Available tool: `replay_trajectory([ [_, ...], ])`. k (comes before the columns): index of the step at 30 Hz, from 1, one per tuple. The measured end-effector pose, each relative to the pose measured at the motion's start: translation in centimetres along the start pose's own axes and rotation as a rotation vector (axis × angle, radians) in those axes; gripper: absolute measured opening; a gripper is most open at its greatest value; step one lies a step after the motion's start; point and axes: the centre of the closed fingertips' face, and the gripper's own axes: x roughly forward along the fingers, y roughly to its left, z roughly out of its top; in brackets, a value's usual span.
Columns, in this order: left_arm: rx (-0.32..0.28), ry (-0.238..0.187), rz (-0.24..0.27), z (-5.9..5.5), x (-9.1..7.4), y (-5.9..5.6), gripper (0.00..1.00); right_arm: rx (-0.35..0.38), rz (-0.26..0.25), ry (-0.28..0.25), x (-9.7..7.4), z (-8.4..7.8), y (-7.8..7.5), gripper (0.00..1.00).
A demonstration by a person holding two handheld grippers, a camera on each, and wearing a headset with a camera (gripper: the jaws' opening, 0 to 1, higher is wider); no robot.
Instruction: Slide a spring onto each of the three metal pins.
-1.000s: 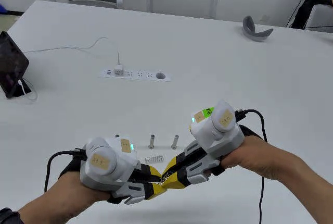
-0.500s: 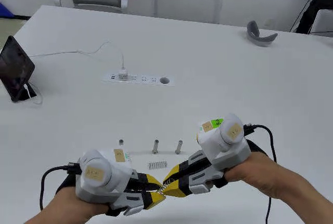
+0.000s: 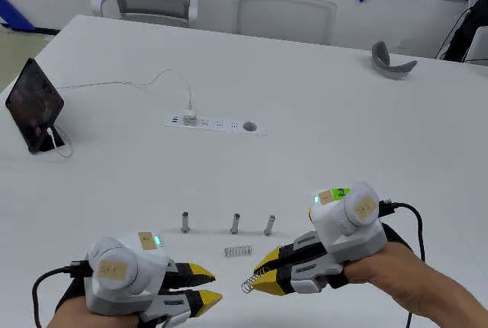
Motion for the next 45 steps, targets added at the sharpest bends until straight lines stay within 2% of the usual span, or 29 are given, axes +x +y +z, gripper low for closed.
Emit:
replay_trajectory([
  [5, -0.032, -0.015, 0.044, -0.2, -0.9, 1.3, 0.21, 0.01, -0.02, 0.001, 0.3, -0.1, -0.5, 0.12],
  [11, -0.069, -0.02, 0.096, -1.0, -2.2, 3.0, 0.25, 0.013, -0.033, 0.006, 0.7, 0.0, -1.0, 0.12],
  [19, -0.118, -0.038, 0.195, -1.9, -4.1, 5.5, 0.31, 0.014, -0.047, 0.025, 1.7, -0.2, -1.5, 0.12],
  [28, -0.166, -0.047, 0.278, -3.2, -5.9, 7.6, 0.39, 0.015, -0.09, 0.048, 2.5, 0.1, -3.3, 0.12],
  [35, -0.198, -0.046, 0.321, -4.2, -6.8, 8.7, 0.44, -0.001, -0.098, 0.061, 3.4, 1.0, -4.5, 0.12],
  [45, -0.252, -0.048, 0.362, -5.6, -7.8, 9.4, 0.48, -0.016, -0.098, 0.072, 4.8, 2.3, -6.0, 0.12],
])
